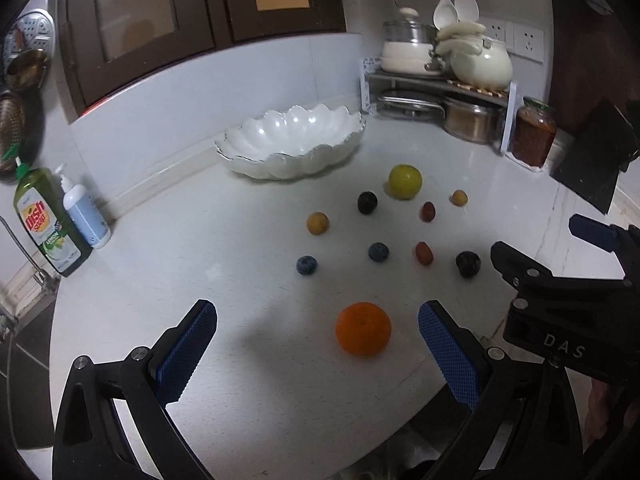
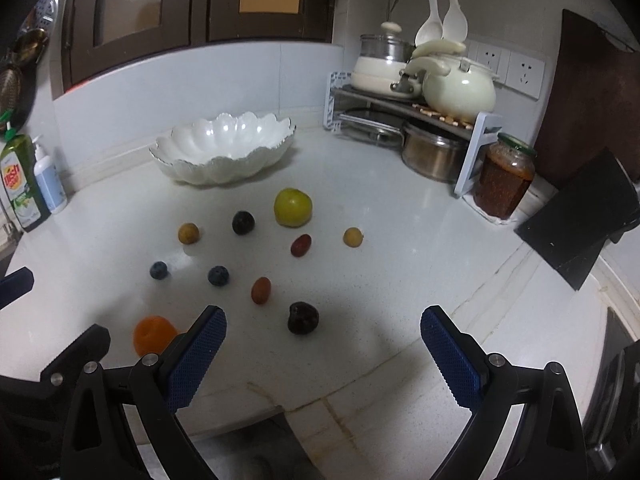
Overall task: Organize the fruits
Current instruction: 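Move the left tool to the orange while the right tool approaches the dark plum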
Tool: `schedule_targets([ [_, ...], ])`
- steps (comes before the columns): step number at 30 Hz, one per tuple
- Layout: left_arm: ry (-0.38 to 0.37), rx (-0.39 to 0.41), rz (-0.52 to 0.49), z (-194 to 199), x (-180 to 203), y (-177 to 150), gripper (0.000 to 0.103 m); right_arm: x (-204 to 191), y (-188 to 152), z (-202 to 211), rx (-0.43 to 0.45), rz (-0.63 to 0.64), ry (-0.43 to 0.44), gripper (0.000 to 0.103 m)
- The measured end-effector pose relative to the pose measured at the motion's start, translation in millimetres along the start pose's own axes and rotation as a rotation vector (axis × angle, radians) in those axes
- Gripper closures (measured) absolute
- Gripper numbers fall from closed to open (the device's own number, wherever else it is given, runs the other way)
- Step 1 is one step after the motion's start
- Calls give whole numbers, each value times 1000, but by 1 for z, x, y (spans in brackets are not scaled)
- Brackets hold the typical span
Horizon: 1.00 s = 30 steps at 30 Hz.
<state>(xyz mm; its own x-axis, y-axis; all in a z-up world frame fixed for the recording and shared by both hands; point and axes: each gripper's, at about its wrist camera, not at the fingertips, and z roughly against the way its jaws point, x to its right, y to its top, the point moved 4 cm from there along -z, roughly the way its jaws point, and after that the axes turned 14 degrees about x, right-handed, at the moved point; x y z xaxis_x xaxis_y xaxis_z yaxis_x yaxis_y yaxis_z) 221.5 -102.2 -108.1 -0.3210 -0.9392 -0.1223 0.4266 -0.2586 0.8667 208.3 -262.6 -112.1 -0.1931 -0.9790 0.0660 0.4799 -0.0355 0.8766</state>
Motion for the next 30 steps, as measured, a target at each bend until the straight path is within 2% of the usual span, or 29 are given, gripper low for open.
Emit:
schedule_targets([
  [4,13,-24,7,-9,8,-4,2,2,-3,-15,-21,19,26,8],
  [14,23,-110,57,-34,20,-23,7,4,-16,-42,-81,63,81,10],
  [17,25,-128,59,-38,21,-29,11,1,-19,-49,-102,68,111,19],
  [25,35,-149,67,-50,21,-36,23,-7,-26,-60,-140,74,149,22],
  [28,30,-158,77,-54,22,-38,24,-8,-29,-65,-160,76,164,30],
  [30,25,-161,78,-55,23,-39,26,-9,-31,-68,-171,74,174,31],
])
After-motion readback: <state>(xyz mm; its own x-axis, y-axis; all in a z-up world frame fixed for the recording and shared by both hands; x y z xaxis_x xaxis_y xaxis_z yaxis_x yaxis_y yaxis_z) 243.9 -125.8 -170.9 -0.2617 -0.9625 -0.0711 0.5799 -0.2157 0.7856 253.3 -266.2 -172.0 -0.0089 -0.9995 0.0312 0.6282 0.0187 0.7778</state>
